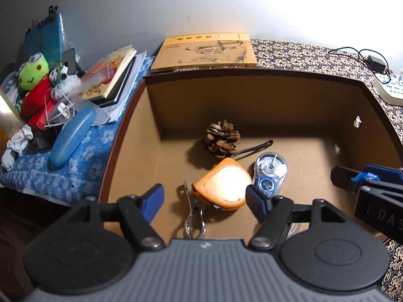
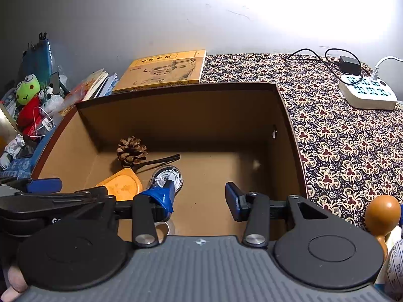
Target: Organize rigid objects
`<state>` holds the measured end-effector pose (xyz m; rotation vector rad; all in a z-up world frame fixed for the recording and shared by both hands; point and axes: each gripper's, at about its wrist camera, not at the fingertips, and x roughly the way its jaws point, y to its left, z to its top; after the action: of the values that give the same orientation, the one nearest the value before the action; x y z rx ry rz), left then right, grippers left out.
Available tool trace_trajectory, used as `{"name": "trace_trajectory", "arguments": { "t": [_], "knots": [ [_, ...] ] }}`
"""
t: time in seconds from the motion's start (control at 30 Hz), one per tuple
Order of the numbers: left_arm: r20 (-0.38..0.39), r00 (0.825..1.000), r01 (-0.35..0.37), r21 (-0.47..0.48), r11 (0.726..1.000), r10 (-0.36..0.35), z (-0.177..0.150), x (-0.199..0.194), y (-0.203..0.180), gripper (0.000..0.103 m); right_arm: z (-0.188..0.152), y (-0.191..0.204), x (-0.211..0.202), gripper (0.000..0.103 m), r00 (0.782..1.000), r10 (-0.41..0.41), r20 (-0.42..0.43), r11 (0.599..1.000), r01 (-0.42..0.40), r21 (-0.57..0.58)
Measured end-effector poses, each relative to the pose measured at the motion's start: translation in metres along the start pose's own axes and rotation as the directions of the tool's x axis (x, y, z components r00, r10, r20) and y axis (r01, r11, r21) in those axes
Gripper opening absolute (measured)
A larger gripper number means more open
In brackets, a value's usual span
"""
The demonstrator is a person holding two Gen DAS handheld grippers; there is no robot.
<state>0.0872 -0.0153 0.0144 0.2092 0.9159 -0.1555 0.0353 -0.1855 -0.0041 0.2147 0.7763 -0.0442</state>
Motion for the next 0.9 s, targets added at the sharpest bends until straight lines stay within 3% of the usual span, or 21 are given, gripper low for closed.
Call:
{"name": "trace_trajectory", "arguments": {
  "t": [0.9],
  "knots": [
    [-0.032, 0.999, -0.001, -0.029, 1.000, 0.000, -0.003, 0.016, 0.007, 0.072, -0.009, -0.007, 0.013, 0.028, 1.000, 0.016, 0.018, 1.000, -0.016, 0.009]
  ]
}}
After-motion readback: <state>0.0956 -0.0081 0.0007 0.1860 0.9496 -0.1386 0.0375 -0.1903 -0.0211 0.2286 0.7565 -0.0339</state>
